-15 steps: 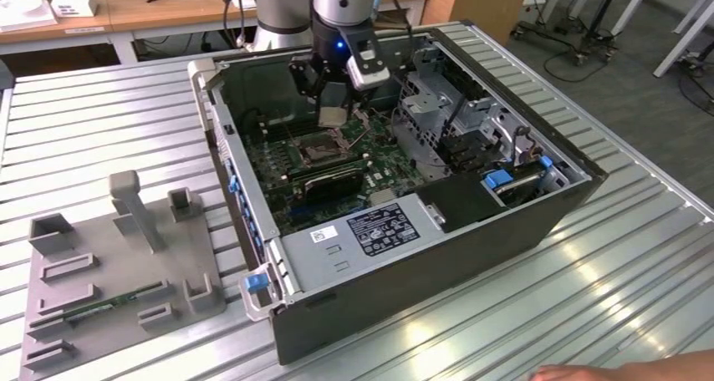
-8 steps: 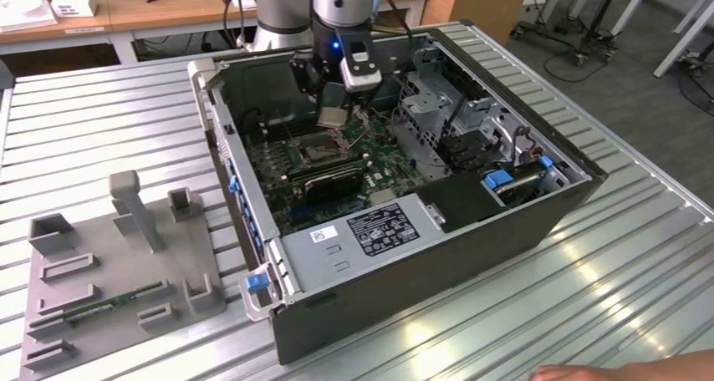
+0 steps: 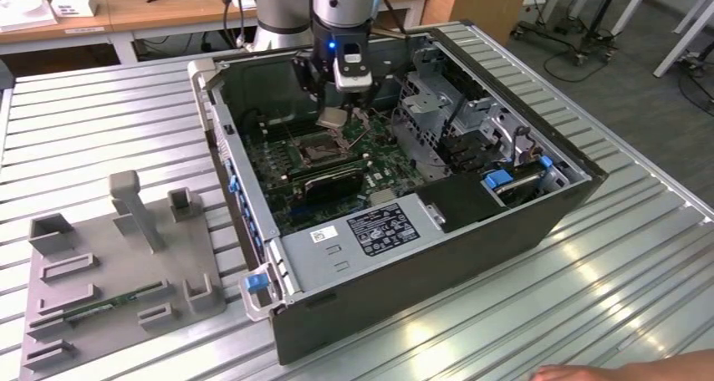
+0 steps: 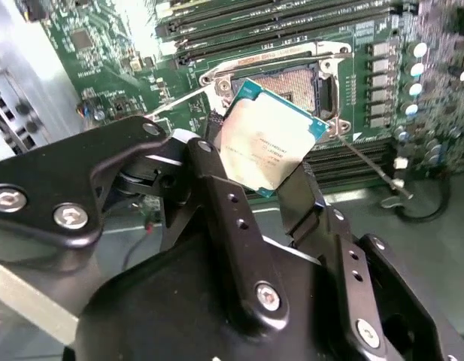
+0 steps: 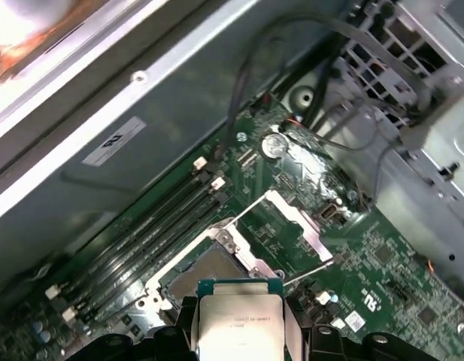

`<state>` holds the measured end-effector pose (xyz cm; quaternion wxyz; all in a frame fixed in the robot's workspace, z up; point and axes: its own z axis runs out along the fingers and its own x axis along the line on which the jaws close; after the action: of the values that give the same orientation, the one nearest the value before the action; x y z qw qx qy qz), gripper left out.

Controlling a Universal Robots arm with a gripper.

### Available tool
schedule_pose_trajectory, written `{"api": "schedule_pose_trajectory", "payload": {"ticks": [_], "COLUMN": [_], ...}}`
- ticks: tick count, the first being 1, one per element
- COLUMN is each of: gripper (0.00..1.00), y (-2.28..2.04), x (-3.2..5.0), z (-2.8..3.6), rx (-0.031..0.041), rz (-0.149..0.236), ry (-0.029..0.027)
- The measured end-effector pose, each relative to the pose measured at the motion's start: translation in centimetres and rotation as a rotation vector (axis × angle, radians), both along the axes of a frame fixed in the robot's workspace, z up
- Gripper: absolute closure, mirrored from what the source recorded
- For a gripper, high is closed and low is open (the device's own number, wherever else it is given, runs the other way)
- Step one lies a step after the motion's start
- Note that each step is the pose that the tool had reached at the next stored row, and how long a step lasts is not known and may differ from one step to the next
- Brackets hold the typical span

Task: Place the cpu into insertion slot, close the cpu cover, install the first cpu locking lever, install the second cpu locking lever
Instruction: 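Place the cpu into insertion slot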

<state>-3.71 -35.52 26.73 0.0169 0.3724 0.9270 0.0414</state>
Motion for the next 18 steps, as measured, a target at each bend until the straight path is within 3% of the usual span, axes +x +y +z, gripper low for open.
{"api": "schedule_pose_trajectory", "payload": {"ticks": [4,13,18], "gripper": [0.46,0.46,0.46], "y": [0.0,0.0,0.0], "x": [0.0,0.0,0.0], "z": [-0.02,-0.03,-0.06], "rx": [0.0001,0.0001,0.0001], "rz": [-0.056,-0.068,-0.155], "ry": [0.0,-0.0001,0.0]}}
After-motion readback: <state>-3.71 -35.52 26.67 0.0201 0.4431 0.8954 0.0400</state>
